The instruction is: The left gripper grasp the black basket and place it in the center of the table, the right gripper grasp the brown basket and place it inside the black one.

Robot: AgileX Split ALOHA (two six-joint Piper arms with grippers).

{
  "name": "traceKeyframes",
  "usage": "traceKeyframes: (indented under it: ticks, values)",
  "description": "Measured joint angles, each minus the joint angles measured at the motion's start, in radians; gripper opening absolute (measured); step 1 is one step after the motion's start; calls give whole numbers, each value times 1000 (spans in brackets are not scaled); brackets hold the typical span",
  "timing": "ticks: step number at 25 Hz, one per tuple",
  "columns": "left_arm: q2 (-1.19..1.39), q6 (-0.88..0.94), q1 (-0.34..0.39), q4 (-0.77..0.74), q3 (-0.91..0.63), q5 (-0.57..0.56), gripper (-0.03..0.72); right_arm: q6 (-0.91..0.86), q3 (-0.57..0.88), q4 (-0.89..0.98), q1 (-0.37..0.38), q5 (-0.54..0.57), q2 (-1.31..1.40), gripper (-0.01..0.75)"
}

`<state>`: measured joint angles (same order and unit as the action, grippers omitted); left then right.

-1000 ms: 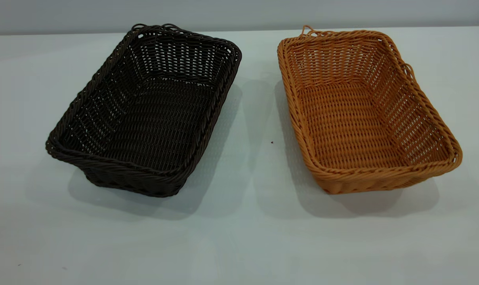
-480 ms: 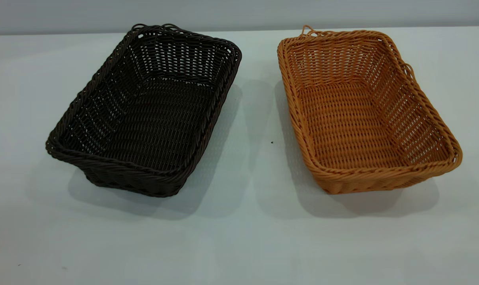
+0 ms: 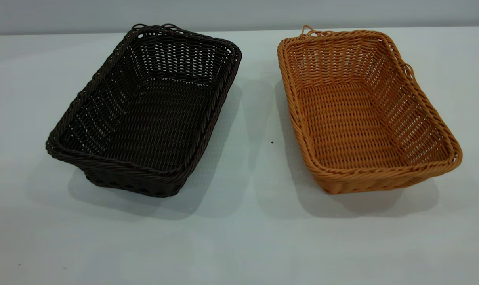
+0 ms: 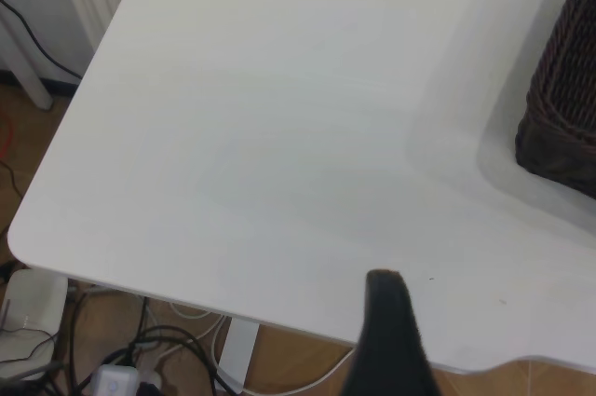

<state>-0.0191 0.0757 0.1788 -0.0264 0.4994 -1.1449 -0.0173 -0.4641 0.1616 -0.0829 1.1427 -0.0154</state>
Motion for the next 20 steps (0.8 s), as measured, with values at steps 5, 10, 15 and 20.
traceKeyframes:
  ticks: [5, 10, 15, 20]
  values:
    - [0, 0, 0, 0, 0, 0, 492, 0, 0, 0, 0, -2, 0, 475]
    - [0, 0, 0, 0, 0, 18, 492, 1, 1, 0, 0, -9, 0, 474]
    - [0, 0, 0, 4, 0, 37, 492, 0, 1, -2, 0, -9, 0, 448]
    - [3, 0, 0, 0, 0, 46, 492, 6, 1, 18, 0, -17, 116, 455]
